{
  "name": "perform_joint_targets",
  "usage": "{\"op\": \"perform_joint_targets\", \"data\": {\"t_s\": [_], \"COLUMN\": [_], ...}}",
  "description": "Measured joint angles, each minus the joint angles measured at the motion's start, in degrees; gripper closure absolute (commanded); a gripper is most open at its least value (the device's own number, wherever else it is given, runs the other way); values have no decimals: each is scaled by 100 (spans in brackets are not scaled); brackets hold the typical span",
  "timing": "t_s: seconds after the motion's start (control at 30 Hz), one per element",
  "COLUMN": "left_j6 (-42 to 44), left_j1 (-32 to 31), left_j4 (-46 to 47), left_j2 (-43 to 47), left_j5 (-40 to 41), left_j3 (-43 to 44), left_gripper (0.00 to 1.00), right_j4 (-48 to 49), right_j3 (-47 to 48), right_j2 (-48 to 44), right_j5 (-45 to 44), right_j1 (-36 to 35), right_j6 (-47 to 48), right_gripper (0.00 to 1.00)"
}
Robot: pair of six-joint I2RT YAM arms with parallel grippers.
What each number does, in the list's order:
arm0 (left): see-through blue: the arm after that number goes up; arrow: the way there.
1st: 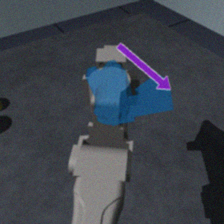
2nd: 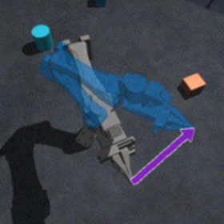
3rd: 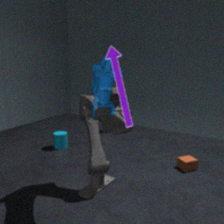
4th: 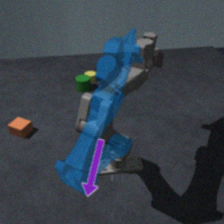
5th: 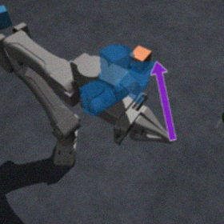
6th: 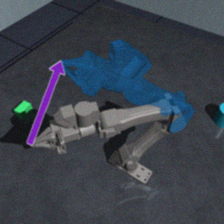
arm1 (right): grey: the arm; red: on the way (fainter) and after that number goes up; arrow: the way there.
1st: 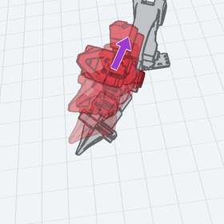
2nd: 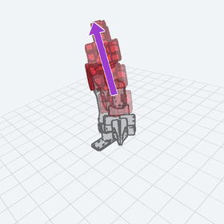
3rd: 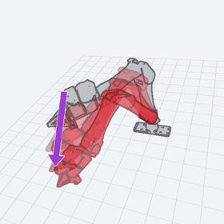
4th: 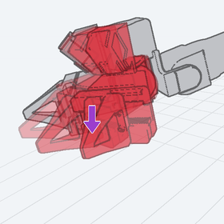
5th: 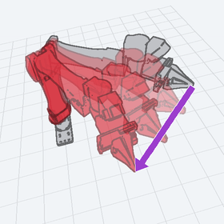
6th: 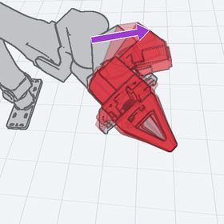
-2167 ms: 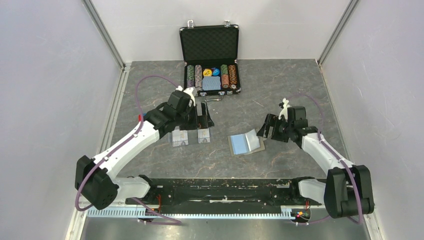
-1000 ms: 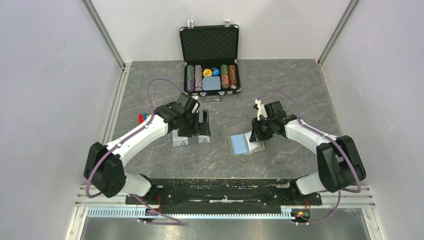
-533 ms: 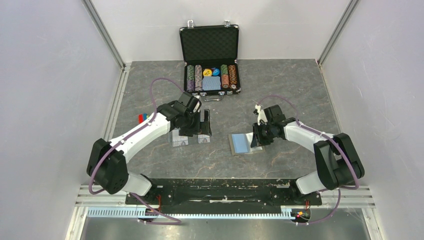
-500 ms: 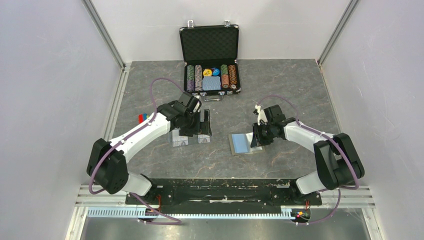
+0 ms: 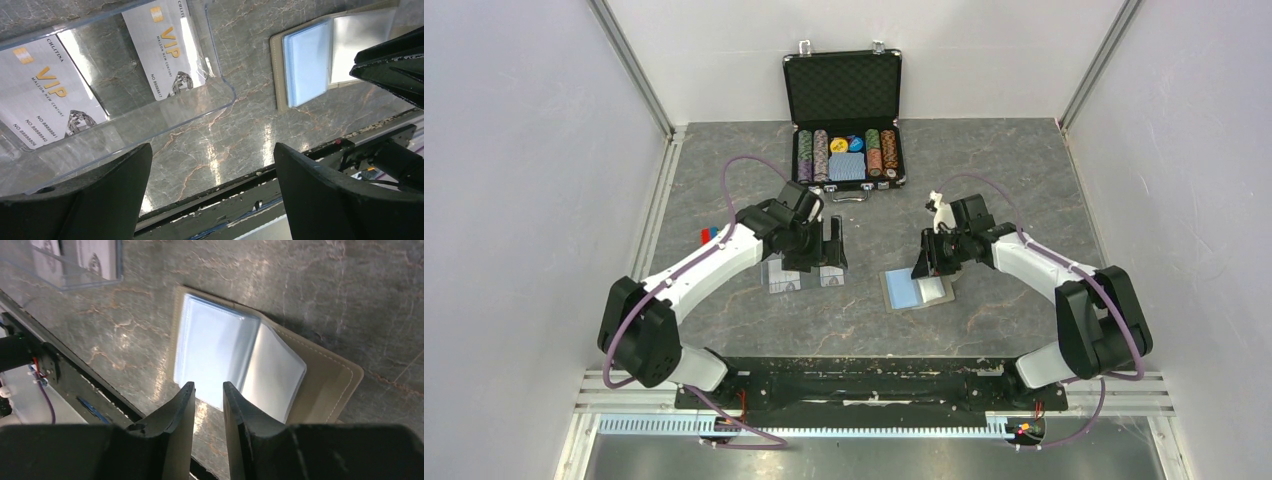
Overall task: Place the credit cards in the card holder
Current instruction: Place the card holder at the center of the board, then pick up the credit card from the storage box.
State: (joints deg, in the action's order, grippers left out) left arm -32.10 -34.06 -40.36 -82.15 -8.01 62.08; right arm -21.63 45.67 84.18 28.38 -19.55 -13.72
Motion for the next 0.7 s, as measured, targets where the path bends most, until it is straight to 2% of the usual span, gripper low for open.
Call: {"op": "perform_joint_targets", "data": {"t_s": [0.17,0.43,0.63,0.7], "left_j6": [-2,-7,-24,-61], "left_j1": [317,780,796,796], "left_j4": [133,352,551,581], "left_j2": [-11,-496,-1209,-1399], "left_j5": [-293,-577,-588,-549], "left_j3": [-20,-142,-142,-140], "left_gripper": [8,31,43,43], "right_j4": [85,402,1110,1421], "right_j3": [201,544,758,800], "right_j2": [39,660,1189,1386], "right_j5": [188,529,953,1073], "right_j1": [-2,-251,-549,-640], "right_j6": [-138,-509,-1161,-1436], "right_gripper": [69,67,65,64]}}
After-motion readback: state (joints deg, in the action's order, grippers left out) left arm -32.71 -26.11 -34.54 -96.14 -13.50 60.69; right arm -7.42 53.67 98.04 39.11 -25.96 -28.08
